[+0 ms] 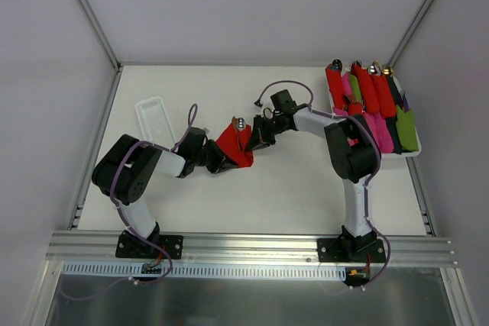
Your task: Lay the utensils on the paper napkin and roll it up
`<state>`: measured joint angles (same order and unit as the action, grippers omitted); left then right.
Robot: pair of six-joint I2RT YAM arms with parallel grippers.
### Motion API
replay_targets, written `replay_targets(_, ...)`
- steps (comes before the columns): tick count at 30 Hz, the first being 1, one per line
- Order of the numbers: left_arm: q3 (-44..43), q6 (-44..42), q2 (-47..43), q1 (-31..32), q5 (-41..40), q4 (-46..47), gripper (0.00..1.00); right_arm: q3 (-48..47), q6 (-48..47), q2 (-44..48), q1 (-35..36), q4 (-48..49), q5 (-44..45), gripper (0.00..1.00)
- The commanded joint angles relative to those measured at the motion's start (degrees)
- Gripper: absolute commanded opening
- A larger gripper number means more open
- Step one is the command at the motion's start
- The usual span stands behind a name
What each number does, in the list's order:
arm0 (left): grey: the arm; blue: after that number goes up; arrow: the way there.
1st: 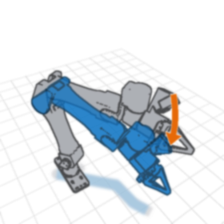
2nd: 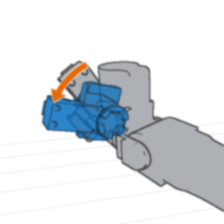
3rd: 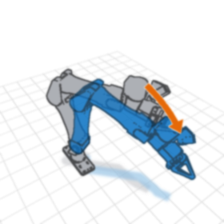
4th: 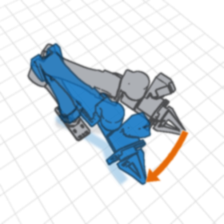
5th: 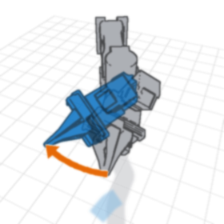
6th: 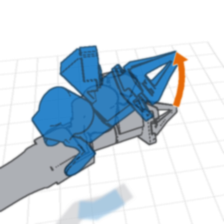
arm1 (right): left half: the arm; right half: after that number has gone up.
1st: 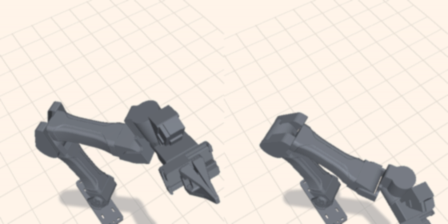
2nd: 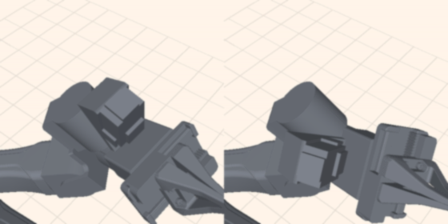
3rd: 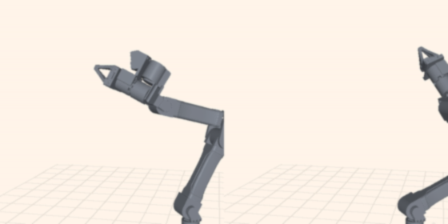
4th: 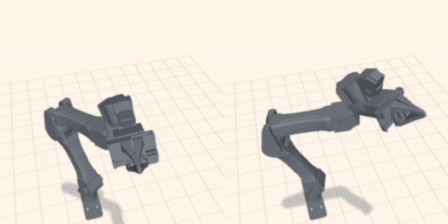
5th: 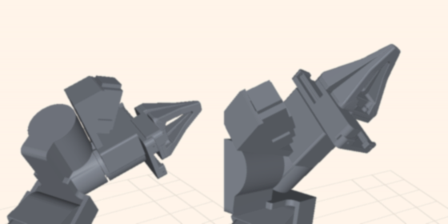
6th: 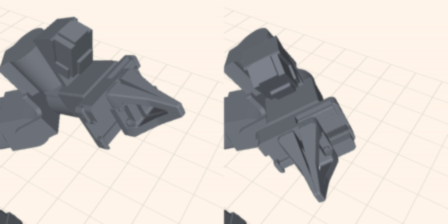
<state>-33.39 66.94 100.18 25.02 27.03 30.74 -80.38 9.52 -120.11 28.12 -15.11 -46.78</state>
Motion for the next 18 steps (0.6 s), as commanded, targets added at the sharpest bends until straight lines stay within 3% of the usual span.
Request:
replay_targets(1,-0.8,0.1,1.0,-0.6,-0.6,-0.6,0.00,-2.2,2.1,-0.6,1.4,1.7,-1.1,0.00)
replay_targets(18,-0.2,0.5,2.2,-0.6,0.0,0.8,0.00,-4.3,3.6,-4.2,3.6,3.0,-0.5,0.00)
